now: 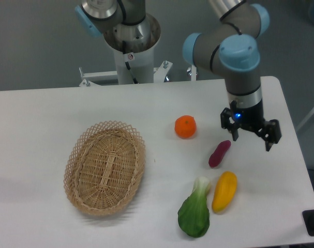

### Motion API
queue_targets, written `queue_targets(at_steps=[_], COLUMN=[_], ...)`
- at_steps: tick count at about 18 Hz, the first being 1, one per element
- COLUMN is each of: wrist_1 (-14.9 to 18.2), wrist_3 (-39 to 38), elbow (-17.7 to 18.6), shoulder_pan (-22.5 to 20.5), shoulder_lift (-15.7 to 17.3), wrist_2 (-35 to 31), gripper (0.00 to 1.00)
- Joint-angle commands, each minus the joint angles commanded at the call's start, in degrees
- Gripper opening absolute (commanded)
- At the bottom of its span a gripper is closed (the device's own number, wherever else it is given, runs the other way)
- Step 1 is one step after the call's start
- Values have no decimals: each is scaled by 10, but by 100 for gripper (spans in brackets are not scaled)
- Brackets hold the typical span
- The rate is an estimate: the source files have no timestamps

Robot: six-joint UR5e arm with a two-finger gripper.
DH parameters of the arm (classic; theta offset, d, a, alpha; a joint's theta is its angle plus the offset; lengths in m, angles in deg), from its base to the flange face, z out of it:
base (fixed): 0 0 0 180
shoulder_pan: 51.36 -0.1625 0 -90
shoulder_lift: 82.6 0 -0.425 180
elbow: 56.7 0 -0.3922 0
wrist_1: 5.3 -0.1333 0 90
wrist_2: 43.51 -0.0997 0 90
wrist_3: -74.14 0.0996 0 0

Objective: Place the sweet potato on the table
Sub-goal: 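Raise the open gripper away from the sweet potato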

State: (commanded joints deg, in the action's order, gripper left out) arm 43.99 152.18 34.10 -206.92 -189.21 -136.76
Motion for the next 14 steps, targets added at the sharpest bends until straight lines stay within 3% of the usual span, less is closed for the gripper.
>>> queue_targets(at_steps=[4, 6, 10, 14], wrist_1=[111, 144, 150, 150], wrist_3=[121, 151, 182, 182], elbow=[-41, -51, -41, -41], shoulder_pan=[-31, -55, -98, -104], shoulder_lift=[16, 19, 41, 43], wrist_2=[4, 26, 93, 100], gripper=[100, 100, 100, 100])
